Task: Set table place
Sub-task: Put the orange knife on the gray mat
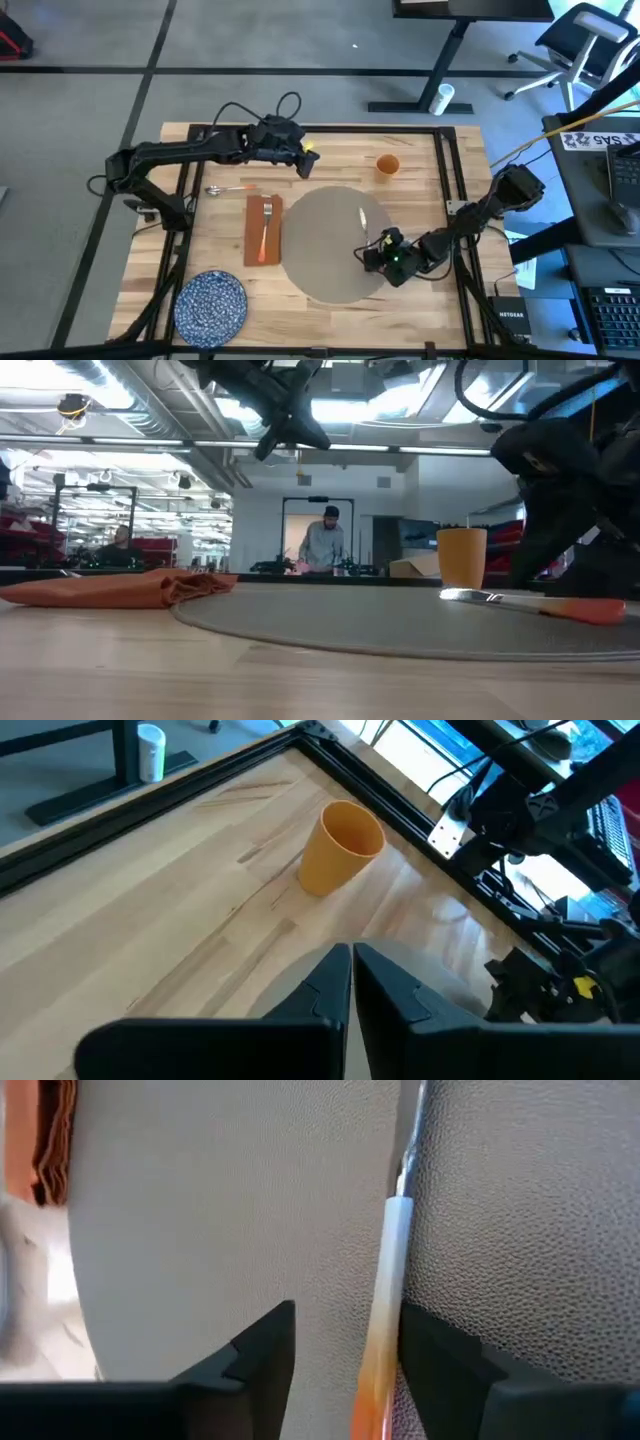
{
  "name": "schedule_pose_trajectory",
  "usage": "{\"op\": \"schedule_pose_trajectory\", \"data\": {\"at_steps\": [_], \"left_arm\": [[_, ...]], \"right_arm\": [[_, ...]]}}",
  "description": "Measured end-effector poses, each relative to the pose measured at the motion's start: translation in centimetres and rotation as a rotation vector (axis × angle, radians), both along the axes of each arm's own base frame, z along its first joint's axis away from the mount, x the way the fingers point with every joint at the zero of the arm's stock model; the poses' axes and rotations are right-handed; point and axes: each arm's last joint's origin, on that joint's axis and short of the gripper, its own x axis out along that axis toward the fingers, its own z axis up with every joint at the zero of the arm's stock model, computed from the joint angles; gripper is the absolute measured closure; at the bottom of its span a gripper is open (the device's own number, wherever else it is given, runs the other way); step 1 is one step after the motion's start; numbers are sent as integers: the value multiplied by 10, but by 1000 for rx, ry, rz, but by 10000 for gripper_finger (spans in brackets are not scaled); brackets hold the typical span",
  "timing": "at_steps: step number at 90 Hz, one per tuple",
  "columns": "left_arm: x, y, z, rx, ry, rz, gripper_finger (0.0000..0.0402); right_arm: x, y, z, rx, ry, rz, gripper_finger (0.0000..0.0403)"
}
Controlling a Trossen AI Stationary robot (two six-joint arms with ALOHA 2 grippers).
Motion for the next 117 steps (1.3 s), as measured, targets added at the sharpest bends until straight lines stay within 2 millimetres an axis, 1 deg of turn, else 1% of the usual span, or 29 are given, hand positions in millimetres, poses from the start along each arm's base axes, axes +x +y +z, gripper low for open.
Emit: {"op": "schedule_pose_trajectory", "data": {"at_steps": [22, 34, 50, 59, 74, 85, 104, 117], "left_arm": [[2, -7, 0, -2, -1, -24, 402], [3, -9, 0, -3, -1, -31, 402], [3, -10, 0, -3, -1, -37, 402], [4, -12, 0, -4, -2, -43, 402], [5, -17, 0, 6, 0, -63, 402], [7, -24, 0, 16, 2, -90, 402], [10, -38, -1, 26, 12, -141, 402], [8, -57, -9, 14, 116, -204, 402]], "right_arm": [[6, -12, 1, -8, 50, 43, 143], [7, -20, -1, -21, 89, 27, 116], [8, -27, 1, -27, 108, 51, 119], [7, -31, 7, -33, 99, 48, 121], [0, -39, 16, -39, 132, 41, 122], [-4, -44, 23, -37, 130, 29, 122], [-5, -45, 35, -13, 67, 26, 122], [-8, -52, 45, -4, 50, 23, 123]]}}
